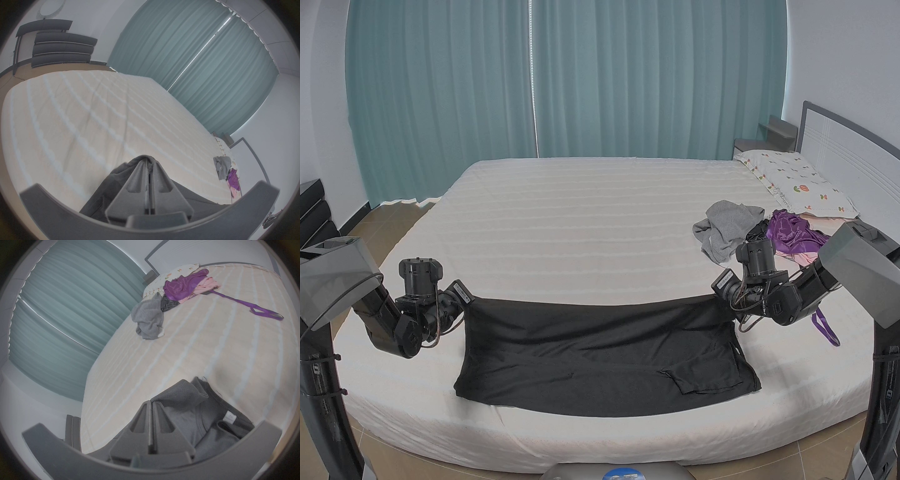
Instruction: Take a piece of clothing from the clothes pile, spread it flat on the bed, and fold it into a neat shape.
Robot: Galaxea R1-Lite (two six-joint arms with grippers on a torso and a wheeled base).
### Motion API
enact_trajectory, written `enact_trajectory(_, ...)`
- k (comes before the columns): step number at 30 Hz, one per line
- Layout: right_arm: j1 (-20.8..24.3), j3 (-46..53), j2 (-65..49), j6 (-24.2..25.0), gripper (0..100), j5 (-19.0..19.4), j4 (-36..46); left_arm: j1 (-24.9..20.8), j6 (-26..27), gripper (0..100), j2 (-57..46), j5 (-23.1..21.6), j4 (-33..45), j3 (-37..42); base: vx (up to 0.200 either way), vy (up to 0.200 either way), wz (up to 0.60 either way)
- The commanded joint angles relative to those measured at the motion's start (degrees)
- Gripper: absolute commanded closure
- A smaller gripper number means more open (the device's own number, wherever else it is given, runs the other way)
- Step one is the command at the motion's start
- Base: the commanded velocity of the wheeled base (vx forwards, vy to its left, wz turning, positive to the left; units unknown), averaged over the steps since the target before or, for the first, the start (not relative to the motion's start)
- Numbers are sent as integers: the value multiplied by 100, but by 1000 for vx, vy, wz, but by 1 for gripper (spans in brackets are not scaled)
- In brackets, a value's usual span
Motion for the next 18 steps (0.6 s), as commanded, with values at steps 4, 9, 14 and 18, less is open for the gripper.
enact_trajectory(4, -52, -573, 341, -88, 100, 1, -18, 96, -23, 100, 317, 31, -11, -576, 0, 0, 0)
enact_trajectory(9, -52, -784, 491, -158, 100, 1, -71, 131, -23, 100, 546, 31, -72, -699, 0, 0, 0)
enact_trajectory(14, -52, -837, 517, -167, 100, 1, -89, 131, -32, 100, 633, 31, -72, -725, 0, 0, 0)
enact_trajectory(18, -26, -661, 464, -184, 100, 1, -62, 140, -5, 100, 660, 31, -72, -628, 0, 0, 0)
